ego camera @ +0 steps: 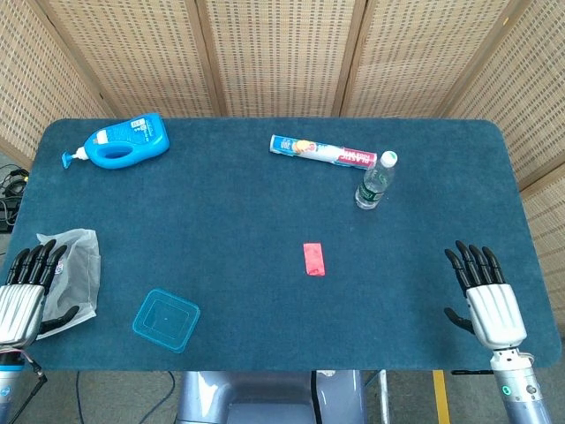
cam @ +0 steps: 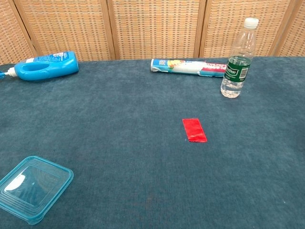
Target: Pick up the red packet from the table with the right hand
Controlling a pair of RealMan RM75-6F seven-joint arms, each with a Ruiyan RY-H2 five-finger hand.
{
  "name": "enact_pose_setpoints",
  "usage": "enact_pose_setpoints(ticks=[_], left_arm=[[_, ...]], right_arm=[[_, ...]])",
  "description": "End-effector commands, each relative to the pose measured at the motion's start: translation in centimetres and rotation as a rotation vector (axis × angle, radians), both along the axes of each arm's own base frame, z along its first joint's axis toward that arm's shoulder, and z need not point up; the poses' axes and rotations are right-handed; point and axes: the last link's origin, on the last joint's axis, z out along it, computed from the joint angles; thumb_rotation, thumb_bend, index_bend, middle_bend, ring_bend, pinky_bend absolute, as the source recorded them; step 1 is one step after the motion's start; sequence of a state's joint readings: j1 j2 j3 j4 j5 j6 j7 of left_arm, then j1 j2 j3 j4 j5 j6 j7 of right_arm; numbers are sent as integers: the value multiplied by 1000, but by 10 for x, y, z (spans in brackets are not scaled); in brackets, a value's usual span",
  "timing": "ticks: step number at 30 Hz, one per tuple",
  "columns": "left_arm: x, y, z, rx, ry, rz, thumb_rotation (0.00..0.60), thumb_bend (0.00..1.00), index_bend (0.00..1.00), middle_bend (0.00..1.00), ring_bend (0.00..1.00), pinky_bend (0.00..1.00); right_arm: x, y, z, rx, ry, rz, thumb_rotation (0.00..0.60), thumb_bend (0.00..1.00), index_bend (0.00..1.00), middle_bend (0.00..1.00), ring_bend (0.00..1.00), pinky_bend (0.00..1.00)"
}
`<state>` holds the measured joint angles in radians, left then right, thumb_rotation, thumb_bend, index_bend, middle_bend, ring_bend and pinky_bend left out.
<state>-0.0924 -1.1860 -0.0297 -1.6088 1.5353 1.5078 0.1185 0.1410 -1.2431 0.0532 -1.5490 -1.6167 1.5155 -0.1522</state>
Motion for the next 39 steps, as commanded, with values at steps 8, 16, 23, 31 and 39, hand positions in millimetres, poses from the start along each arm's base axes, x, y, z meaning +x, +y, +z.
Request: enact_pose_setpoints(ticks=[8,16,23,31,39], left_arm=[[1,0,3,18,-13,-7,600,194,0,0,0,0],[0,1,5,21,-29,-2,600,194,0,0,0,0],[-3,3,4,11,-35,7,600,194,0,0,0,0],[-4,4,4,10,-36,12,600,194,0,0,0,0],[-5,6,4,10,-41,17,600,194,0,0,0,0]], right_arm=[[44,-13,-41,107,-21,52,600,0,0,0,0,0],[86,-30,-86,119,-30,87,600,0,0,0,0,0],[112,-48,-122,131,-94,79,600,154,0,0,0,0],[119,-62,-149,160,-102,65,600,233,0,0,0,0],[121,-78,-168,184,-108,34,600,350,0,0,0,0]])
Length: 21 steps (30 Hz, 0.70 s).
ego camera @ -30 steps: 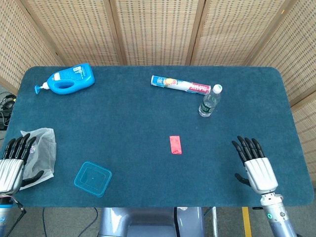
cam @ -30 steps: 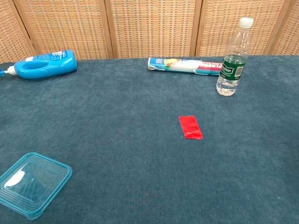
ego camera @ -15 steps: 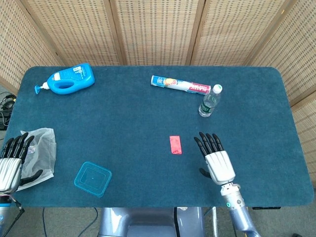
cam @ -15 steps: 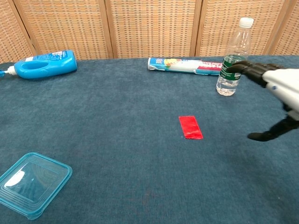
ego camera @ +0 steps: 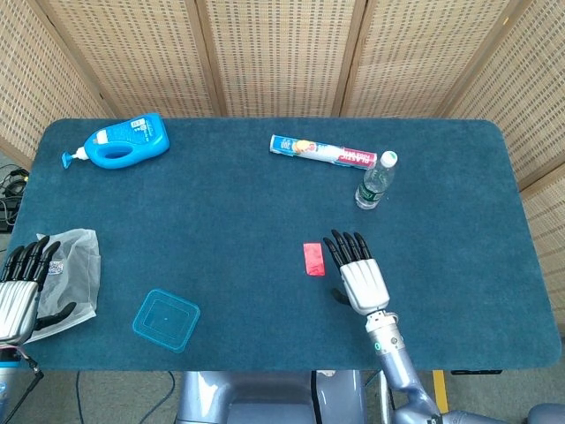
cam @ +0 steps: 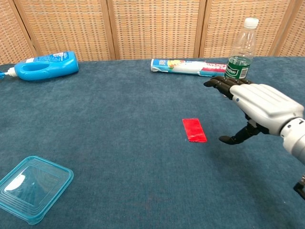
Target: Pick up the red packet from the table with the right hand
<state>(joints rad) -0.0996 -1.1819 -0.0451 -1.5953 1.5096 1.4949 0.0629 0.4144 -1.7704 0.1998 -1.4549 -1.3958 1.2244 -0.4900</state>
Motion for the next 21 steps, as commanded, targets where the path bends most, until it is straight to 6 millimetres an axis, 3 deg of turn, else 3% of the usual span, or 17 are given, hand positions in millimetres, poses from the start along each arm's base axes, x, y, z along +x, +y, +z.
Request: enact_pose_setpoints(ticks=[1,21], left_arm=[[0,0,0,0,-1,1,600,194,0,0,0,0],[-2,2,1,4,-5,12,600,194,0,0,0,0]], right_arm=[[3,-6,-8,15,-9,-13,600,350,0,0,0,0],[11,-22,-47,84,-9,-68,600,341,0,0,0,0]])
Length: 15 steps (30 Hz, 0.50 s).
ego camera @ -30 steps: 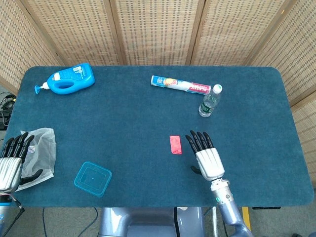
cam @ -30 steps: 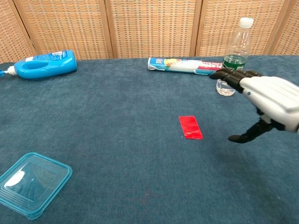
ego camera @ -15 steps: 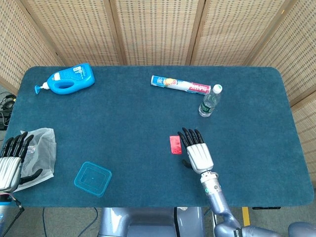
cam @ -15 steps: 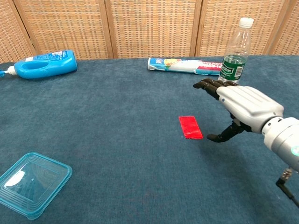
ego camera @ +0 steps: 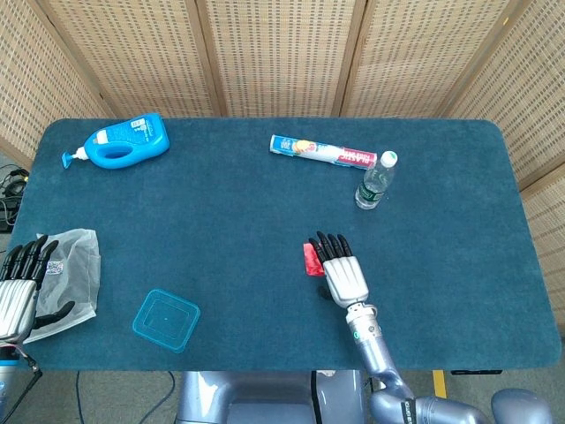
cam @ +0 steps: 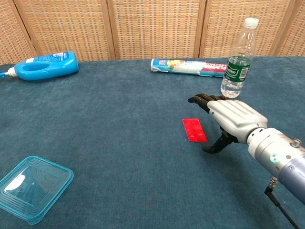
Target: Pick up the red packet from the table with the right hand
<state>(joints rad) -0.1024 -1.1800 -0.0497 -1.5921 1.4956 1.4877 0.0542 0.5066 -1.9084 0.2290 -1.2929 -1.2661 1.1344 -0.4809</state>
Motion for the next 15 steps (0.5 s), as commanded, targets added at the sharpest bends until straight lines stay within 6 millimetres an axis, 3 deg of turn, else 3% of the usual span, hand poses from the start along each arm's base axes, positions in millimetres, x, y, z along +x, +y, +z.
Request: enact_pose_setpoints(ticks=[1,15], left_arm=[[-1,0,0,1,0,2,600,194,0,0,0,0],[-1,1,-1,-3,2,8,600,194,0,0,0,0]], right_arm=[[2,-3,-3,-1,-8,-2,600,341,0,0,0,0],[2,-16,-8,-2,-12,-23,600,341,0,0,0,0]])
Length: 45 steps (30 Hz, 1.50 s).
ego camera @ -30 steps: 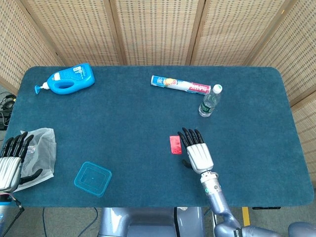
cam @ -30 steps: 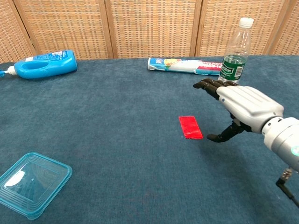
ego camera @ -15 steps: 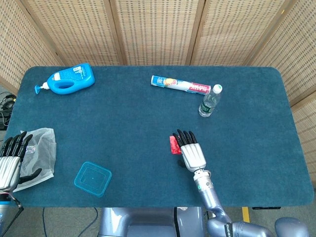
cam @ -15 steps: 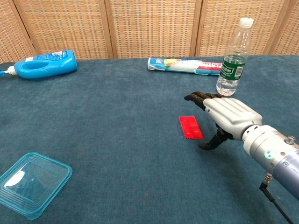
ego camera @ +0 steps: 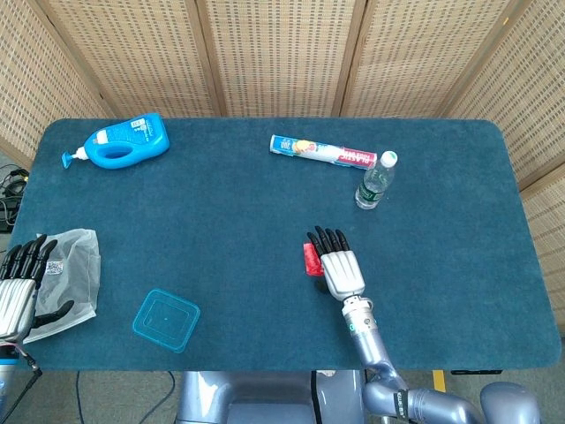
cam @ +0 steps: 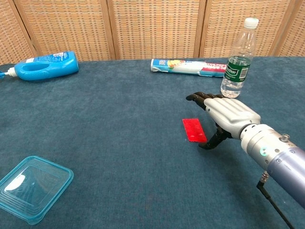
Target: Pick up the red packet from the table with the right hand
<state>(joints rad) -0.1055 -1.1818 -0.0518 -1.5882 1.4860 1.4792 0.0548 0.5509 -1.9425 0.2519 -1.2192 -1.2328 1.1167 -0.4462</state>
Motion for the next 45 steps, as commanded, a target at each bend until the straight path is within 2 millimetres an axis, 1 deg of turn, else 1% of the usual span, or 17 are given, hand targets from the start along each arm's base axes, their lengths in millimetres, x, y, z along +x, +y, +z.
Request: enact_pose_setpoints(ticks=[1,16,21,29,35,45], left_arm=[[0,0,0,-1,0,0,600,194,0,0,0,0],[-1,1,0,-1,-3,6,600,194,0,0,0,0],[0,0,0,1,-6,0,600,194,0,0,0,0],[-1,1,-1,-2,-4,1,600,194,0,0,0,0],[0,1,-2,-2,-4,-1,600,195,0,0,0,0],[1,0,-2,-3,-6,-6,600,194,0,0,0,0]], right_arm=[[0,-2,-1,3,1,-6,600,341,0,0,0,0],[-4,-11,-7,13,16,-34,600,342,0,0,0,0],[-2,-16,-9,3,8,-35,600,347,1,0,0,0],[1,-25,-10,-16,-3,-34,600,397,41,0,0,0],[2,-31,-8,-38,-15,-38,600,511,69,0,0,0],[4,-30,6,-85,-47,-14,600,536,76,0,0,0]])
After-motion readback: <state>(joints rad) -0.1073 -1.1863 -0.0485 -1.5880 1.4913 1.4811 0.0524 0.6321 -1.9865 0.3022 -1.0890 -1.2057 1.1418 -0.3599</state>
